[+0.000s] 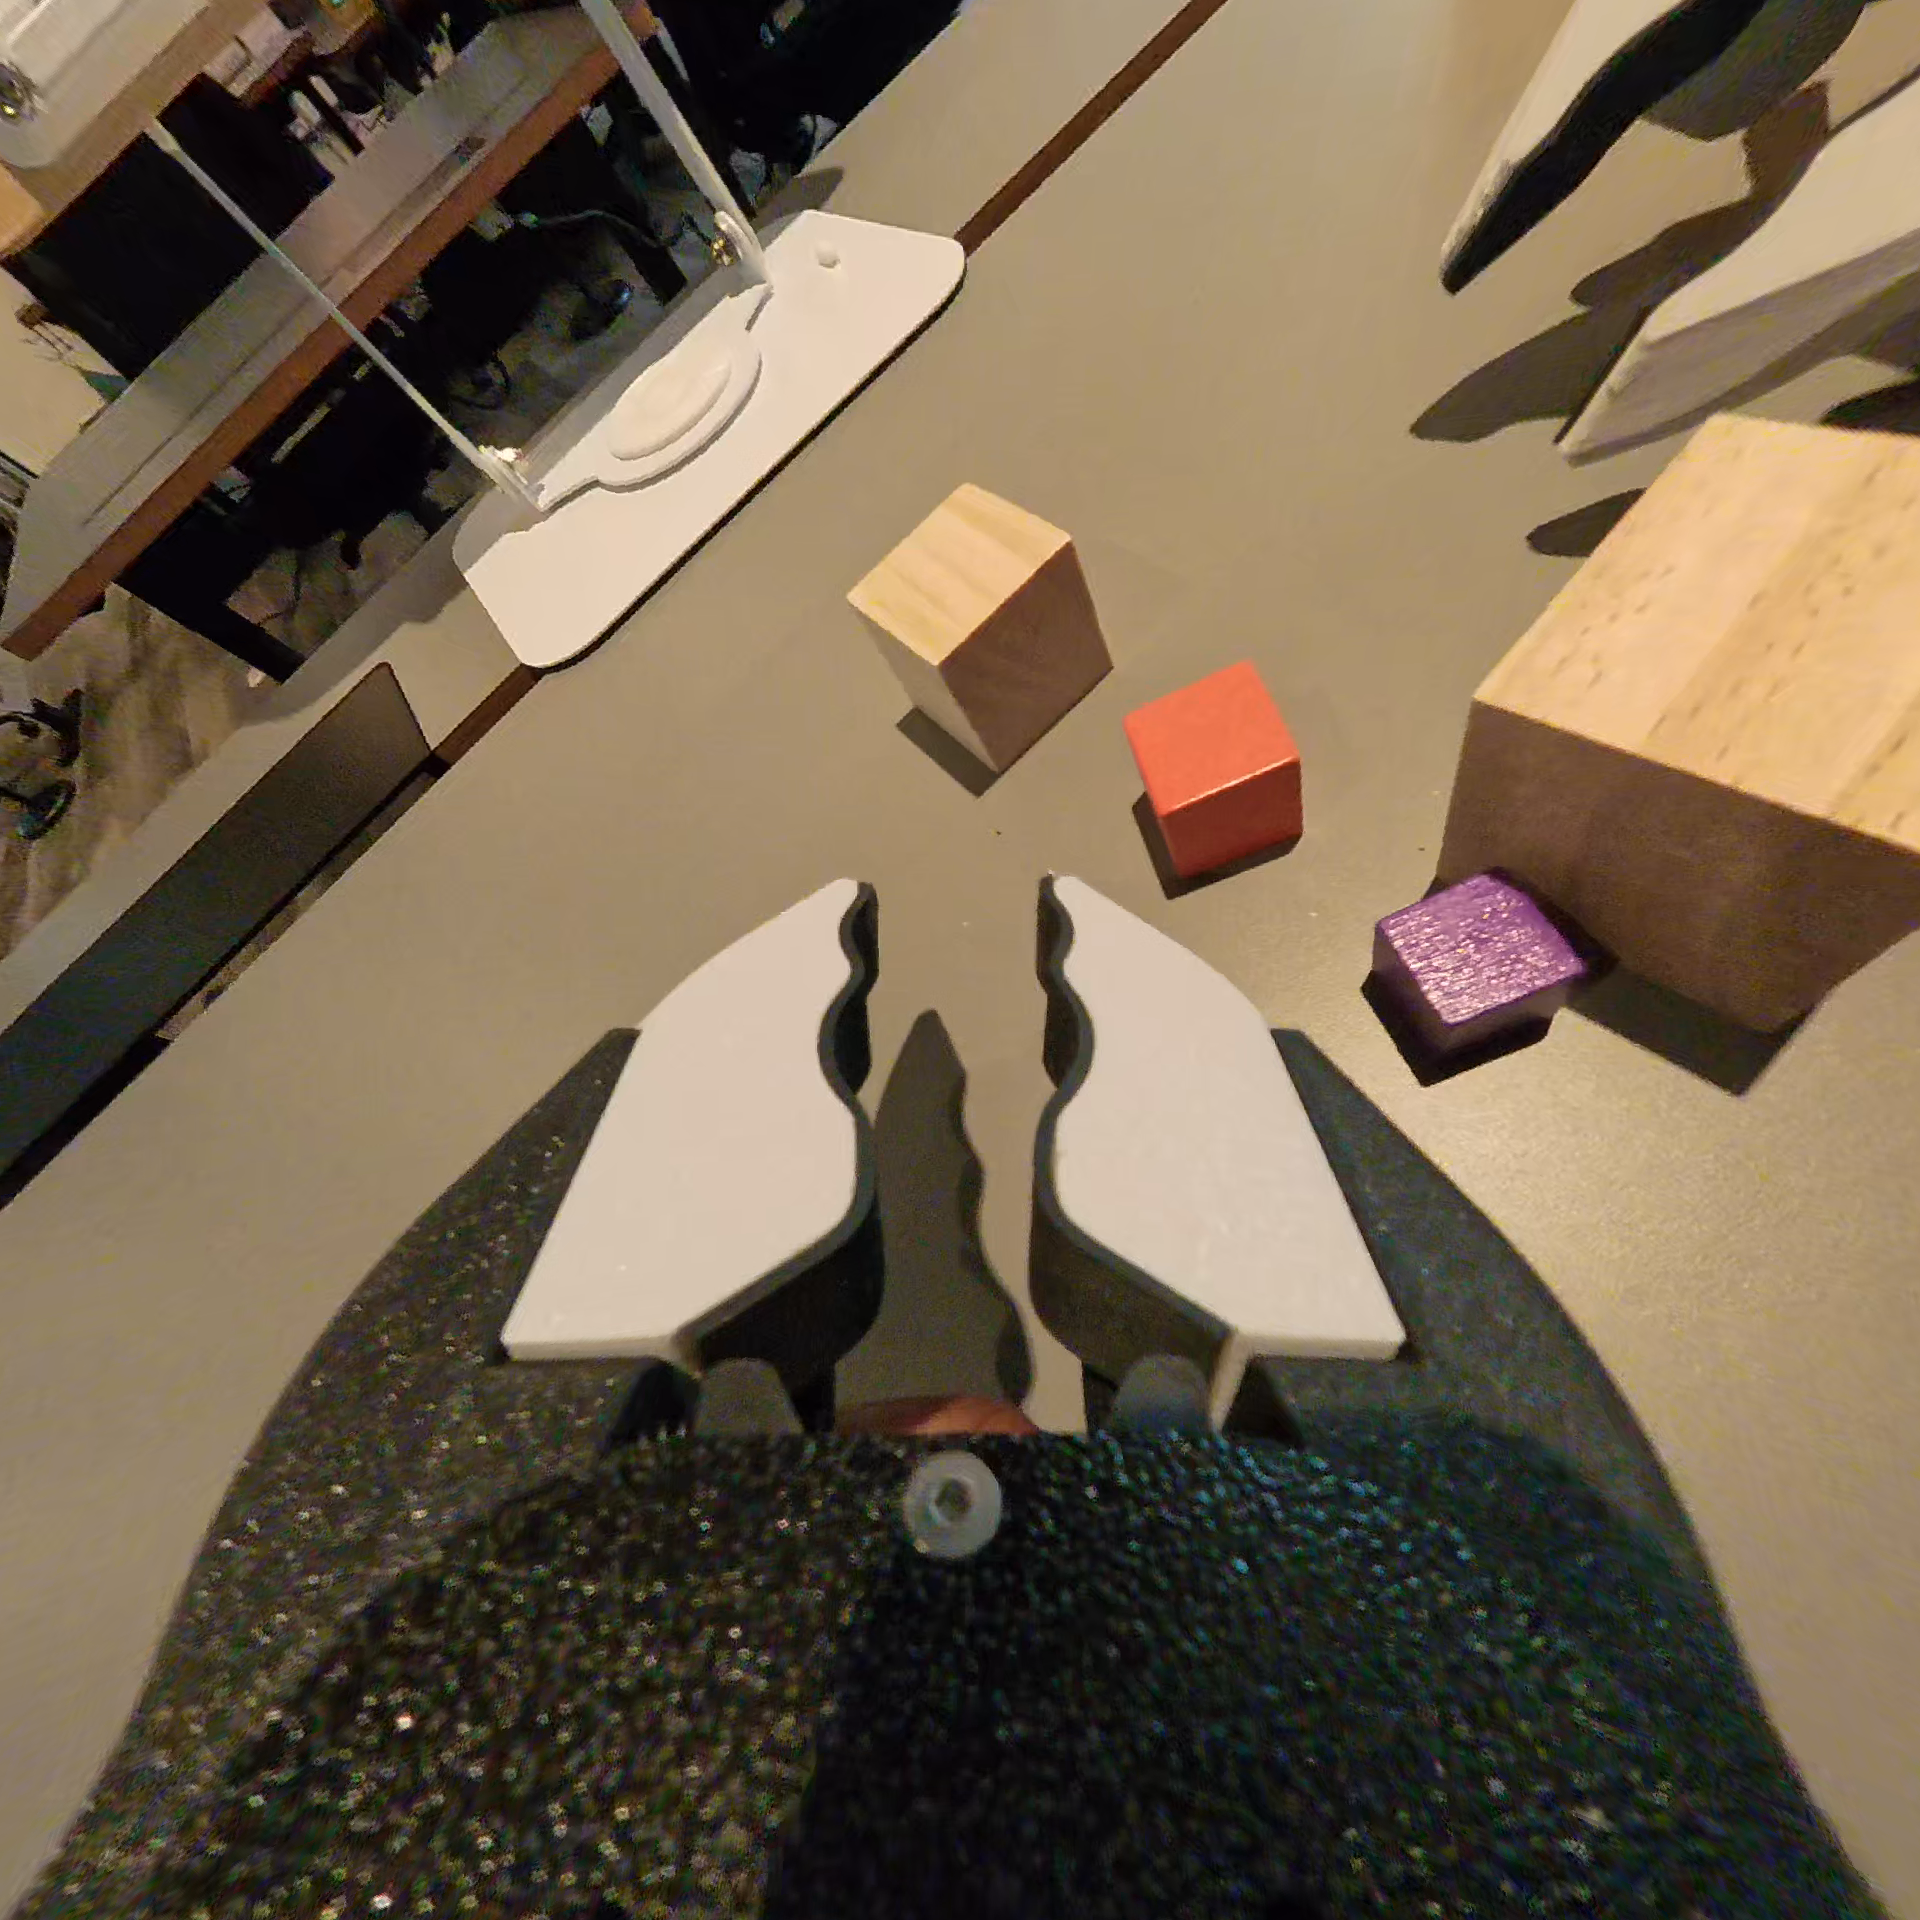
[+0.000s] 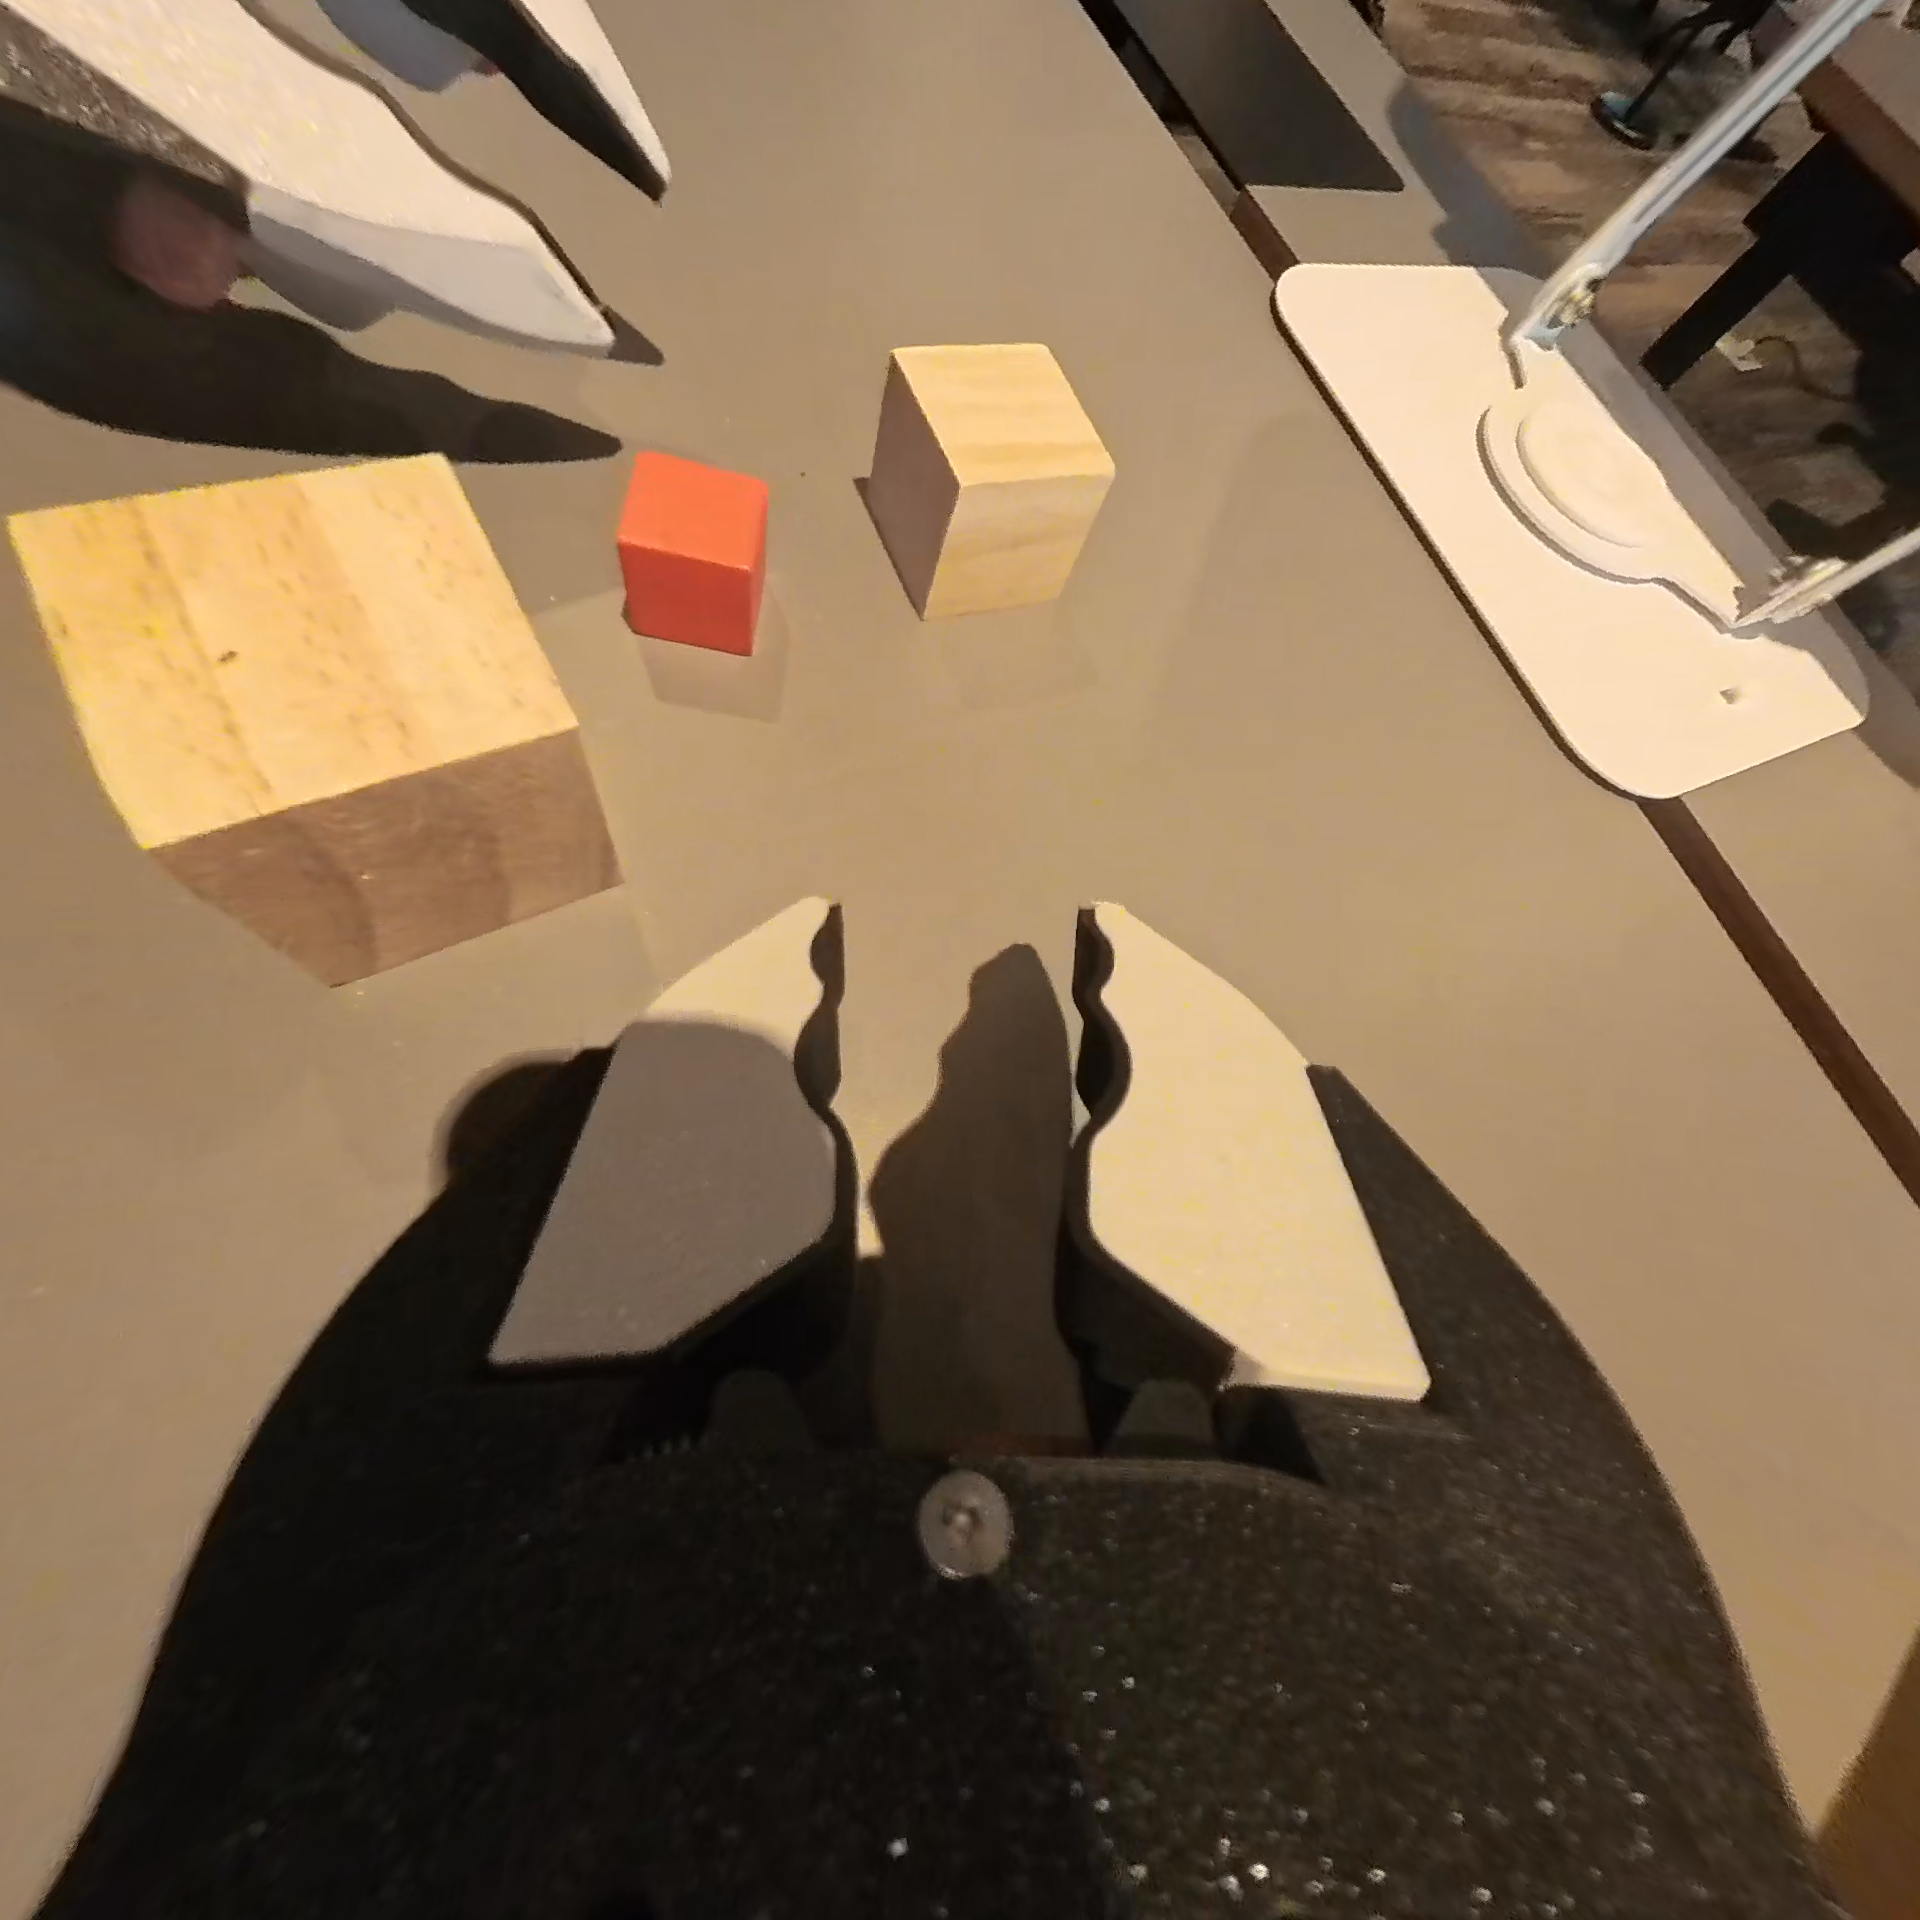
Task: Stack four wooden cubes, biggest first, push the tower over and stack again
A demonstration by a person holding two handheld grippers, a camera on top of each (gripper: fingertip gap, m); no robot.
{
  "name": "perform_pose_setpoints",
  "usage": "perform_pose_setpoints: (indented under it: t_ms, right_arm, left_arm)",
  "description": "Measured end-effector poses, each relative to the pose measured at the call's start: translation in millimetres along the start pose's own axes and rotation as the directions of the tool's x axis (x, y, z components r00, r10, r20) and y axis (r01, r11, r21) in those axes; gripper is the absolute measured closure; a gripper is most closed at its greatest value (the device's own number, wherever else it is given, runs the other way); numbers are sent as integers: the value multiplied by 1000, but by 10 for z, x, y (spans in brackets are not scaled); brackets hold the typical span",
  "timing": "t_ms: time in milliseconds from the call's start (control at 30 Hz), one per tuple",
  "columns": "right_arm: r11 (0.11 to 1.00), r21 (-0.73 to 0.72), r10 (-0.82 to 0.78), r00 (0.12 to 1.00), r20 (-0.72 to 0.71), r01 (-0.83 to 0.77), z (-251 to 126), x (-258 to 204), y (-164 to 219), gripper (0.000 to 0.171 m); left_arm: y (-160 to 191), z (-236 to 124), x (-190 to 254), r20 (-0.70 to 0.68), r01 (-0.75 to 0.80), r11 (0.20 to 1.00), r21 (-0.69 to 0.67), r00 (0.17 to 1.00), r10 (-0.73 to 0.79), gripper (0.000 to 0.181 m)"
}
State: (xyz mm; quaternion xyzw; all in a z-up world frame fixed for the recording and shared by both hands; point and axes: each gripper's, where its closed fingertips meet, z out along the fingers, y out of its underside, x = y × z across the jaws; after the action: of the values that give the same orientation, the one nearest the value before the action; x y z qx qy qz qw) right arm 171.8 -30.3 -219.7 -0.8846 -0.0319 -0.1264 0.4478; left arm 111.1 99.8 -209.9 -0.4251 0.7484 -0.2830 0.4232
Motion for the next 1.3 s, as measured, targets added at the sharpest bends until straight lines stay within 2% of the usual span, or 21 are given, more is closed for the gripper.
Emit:
perform_pose_setpoints:
  t_ms: [267,467,700,1300]
  right_arm:
    - [997,-39,-63,998,-20,63,28,-38,32,129]
    - [1000,-6,-22,999,-24,22,-5,3,4,129]
    - [997,44,70,997,-19,-69,-57,93,-33,127]
    - [998,29,62,998,-16,-61,-39,87,-20,127]
  left_arm:
    - [19,16,17,29,-45,999,-18,999,46,152]
    - [2,-7,-41,29,14,1000,3,999,-14,152]
    - [6,-5,-48,43,6,1000,1,999,-6,152]
    - [22,11,-62,62,-1,1000,-16,998,2,152]
